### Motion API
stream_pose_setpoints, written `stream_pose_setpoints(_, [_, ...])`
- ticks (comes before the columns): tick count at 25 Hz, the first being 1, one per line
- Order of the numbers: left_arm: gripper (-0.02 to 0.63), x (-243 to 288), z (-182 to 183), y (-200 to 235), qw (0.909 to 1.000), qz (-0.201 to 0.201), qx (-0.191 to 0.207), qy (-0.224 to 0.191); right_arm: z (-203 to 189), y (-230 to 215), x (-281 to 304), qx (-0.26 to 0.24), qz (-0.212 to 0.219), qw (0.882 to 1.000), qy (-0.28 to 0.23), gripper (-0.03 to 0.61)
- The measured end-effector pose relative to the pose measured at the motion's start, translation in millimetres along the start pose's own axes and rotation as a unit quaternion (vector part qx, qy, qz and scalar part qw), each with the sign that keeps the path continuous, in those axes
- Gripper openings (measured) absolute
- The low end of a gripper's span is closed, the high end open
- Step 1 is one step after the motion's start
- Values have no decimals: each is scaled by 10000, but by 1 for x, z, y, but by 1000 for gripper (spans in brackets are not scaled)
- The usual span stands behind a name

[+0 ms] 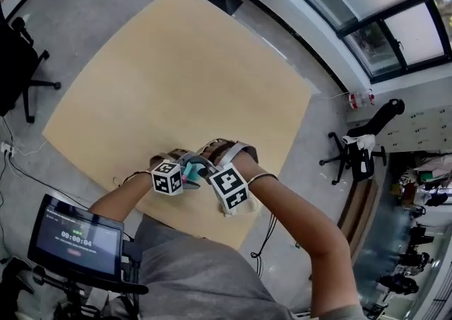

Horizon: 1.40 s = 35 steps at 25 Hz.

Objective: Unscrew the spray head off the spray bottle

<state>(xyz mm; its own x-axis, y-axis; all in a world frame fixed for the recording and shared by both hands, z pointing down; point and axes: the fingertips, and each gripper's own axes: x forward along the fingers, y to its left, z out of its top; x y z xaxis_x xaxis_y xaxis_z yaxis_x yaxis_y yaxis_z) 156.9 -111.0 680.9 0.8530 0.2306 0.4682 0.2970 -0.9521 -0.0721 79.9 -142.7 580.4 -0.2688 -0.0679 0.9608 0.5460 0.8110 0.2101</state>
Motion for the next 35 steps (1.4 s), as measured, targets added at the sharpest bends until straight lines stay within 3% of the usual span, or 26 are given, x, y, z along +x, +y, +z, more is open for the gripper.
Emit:
stream_pose_setpoints(3, [393,8,10,0,9991,149,-315,-236,5,5,-5,72,212,9997,-81,164])
stream_pose_setpoints(7, [391,13,22,6,9973,429,-500,-314,2,11,-13,487,94,9987,-140,164])
stream_pose_setpoints(11, [390,14,15,-4,9995,205,-19,247,-3,25,-27,394,-163,9991,-43,164])
stream_pose_setpoints(14, [390,14,4,-16,9944,-235,464,921,3,25,-36,132,-376,9992,-26,164])
stream_pose_setpoints(16, [390,16,-5,-25,9858,-533,840,1351,11,27,-33,-26,-288,9996,-29,170])
stream_pose_setpoints(18, [390,19,-6,-30,9813,-634,1064,1470,14,39,-23,-107,41,9999,41,173])
stream_pose_setpoints(21, [390,21,-1,-33,9855,-568,1018,1232,11,59,-5,-102,443,9988,153,169])
stream_pose_setpoints(24, [390,22,3,-29,9914,-429,946,799,6,62,8,50,486,9987,116,147])
stream_pose_setpoints(27, [390,20,-16,-17,9952,-242,858,407,0,49,31,311,612,9975,149,146])
stream_pose_setpoints(35, [390,24,-13,-14,9971,39,710,257,-4,42,34,1735,718,9818,289,146])
